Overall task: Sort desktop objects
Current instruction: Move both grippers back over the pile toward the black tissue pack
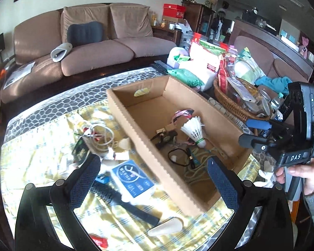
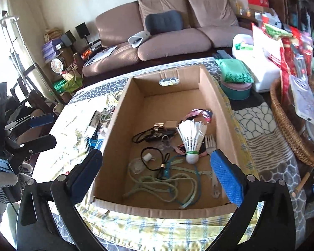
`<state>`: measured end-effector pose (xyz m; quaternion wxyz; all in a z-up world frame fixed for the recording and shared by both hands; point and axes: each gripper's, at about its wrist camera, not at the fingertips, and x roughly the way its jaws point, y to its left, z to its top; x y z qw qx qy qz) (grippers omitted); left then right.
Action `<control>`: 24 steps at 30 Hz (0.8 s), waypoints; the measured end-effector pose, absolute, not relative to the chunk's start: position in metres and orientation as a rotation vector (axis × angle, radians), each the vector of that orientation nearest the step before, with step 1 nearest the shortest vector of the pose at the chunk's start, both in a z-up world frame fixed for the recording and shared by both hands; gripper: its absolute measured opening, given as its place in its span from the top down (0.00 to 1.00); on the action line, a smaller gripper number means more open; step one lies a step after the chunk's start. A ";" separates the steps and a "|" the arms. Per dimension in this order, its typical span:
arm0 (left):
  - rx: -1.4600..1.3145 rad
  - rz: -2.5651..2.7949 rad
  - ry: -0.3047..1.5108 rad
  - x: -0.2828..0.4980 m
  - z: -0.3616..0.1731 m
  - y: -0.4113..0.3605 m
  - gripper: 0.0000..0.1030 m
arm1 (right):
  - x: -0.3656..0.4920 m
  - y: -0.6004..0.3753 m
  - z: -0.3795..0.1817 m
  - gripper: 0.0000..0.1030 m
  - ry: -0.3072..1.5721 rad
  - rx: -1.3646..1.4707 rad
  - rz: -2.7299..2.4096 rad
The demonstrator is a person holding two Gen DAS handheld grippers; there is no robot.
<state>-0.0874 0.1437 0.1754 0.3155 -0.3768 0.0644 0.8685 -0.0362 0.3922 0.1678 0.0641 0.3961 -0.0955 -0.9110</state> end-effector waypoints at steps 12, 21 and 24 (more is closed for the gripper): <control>-1.136 2.373 0.097 -0.063 0.134 -0.008 0.00 | -0.021 0.287 0.191 0.00 -0.101 1.125 -2.668; -1.129 2.371 0.007 -0.060 0.107 -0.055 0.00 | -0.043 0.210 0.167 0.00 -0.036 1.147 -2.570; -1.100 2.381 -0.024 -0.067 0.102 -0.063 0.00 | -0.059 0.197 0.156 0.00 -0.026 1.168 -2.573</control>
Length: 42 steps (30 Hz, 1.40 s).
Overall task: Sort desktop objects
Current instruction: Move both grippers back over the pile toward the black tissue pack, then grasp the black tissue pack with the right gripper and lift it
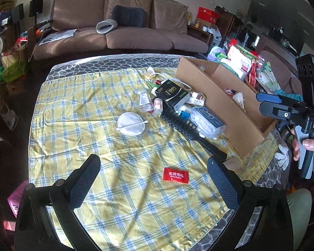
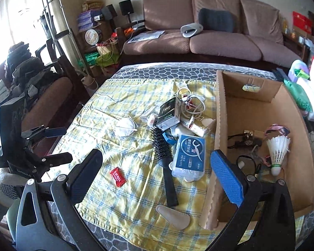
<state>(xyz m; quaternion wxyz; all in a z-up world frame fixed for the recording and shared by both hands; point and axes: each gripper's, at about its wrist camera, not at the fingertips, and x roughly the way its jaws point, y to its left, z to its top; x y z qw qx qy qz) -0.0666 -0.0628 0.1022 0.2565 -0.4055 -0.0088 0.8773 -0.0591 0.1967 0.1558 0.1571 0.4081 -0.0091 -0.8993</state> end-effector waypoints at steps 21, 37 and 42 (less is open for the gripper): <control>-1.139 2.310 -0.188 -0.117 0.048 -0.077 0.00 | -0.186 0.116 0.057 0.32 0.601 1.348 -2.560; -1.149 2.153 -0.155 -0.101 0.047 -0.025 0.00 | -0.170 0.160 0.109 0.51 0.273 1.254 -2.595; -1.145 2.129 -0.170 -0.094 0.057 -0.005 0.00 | -0.145 0.187 0.149 0.51 0.159 1.182 -2.614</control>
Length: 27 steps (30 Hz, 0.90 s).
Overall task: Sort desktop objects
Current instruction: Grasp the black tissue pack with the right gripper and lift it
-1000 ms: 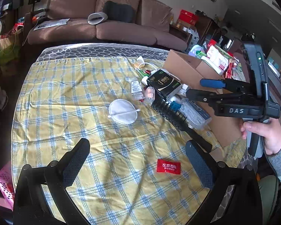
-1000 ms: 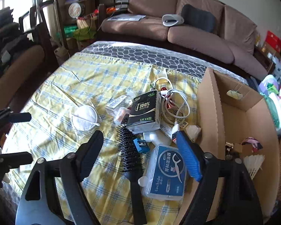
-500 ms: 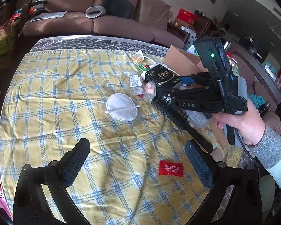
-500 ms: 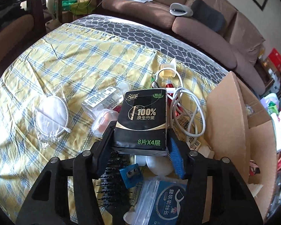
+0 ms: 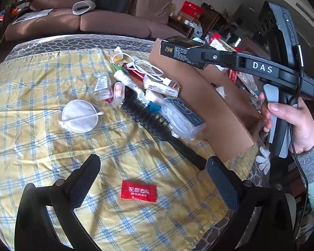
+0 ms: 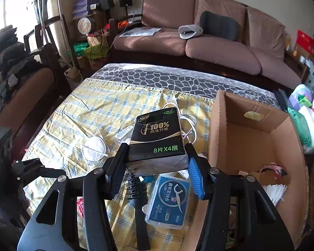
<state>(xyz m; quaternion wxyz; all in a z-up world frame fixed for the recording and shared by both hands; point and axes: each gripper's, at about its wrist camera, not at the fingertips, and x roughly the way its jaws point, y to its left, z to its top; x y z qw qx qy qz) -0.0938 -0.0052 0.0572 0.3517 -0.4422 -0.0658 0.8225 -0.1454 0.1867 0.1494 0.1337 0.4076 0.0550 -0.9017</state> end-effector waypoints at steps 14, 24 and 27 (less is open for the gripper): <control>-1.227 2.212 0.171 -0.068 0.020 0.008 0.01 | -0.071 0.217 0.161 0.51 -0.044 1.122 -2.543; -1.270 2.208 0.109 -0.076 0.012 0.000 0.25 | -0.047 0.231 0.144 0.51 -0.092 1.154 -2.517; -1.275 2.213 0.150 -0.076 0.012 0.000 0.33 | -0.046 0.231 0.142 0.51 -0.104 1.153 -2.511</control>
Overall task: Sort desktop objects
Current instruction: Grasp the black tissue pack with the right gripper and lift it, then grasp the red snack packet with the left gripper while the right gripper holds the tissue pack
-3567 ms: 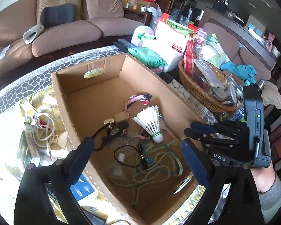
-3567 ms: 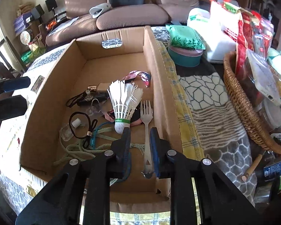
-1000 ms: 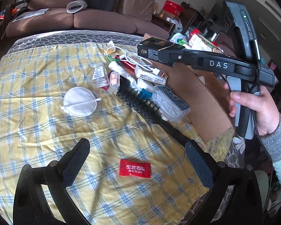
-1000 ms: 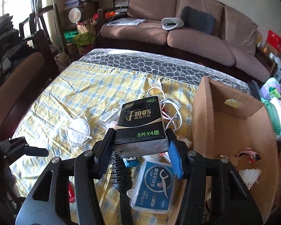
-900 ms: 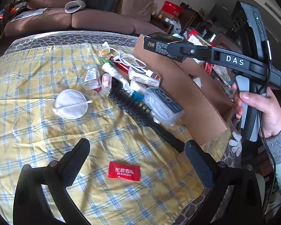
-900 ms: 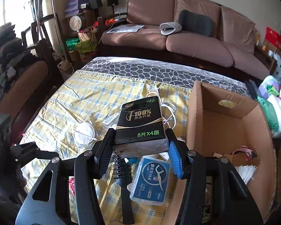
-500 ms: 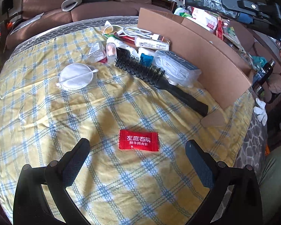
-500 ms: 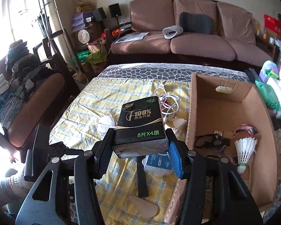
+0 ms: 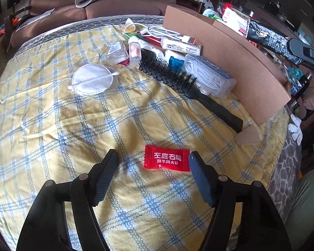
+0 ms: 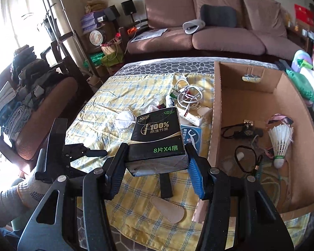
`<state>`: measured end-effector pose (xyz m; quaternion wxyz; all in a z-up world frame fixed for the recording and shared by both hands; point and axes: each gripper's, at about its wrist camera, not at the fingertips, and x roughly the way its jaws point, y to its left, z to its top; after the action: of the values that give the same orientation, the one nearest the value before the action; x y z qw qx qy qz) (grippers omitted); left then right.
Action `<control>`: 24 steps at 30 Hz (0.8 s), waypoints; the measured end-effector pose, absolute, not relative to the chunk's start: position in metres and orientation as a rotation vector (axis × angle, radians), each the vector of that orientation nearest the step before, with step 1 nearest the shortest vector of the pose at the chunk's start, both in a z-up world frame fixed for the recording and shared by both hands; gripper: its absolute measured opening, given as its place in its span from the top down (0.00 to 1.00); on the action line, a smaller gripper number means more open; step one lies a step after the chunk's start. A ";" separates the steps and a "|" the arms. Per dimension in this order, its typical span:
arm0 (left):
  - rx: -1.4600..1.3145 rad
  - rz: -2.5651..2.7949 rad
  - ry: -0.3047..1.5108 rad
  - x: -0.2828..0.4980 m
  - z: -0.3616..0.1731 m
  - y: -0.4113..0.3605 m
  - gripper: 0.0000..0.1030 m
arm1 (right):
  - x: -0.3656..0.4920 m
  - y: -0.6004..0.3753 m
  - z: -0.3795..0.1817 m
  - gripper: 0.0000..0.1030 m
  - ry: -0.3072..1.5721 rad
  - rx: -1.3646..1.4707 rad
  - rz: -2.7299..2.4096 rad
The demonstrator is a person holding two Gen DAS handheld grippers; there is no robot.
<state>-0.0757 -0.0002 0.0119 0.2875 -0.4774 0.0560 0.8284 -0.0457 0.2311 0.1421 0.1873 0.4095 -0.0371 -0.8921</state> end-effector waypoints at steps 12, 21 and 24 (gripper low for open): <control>-1.254 2.254 0.284 -0.063 0.006 0.023 0.00 | -0.035 0.233 0.136 0.51 -0.151 1.155 -2.502; -1.368 2.261 0.328 -0.068 0.003 0.033 0.00 | -0.030 0.239 0.134 0.51 -0.185 1.145 -2.500; -1.375 2.247 0.305 -0.068 0.004 0.031 0.01 | -0.029 0.241 0.133 0.51 -0.199 1.143 -2.496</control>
<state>-0.0685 0.0308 0.0042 0.2424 -0.5029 0.1117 0.8221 -0.0289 0.2405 0.1329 0.1935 0.4074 -0.0708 -0.8897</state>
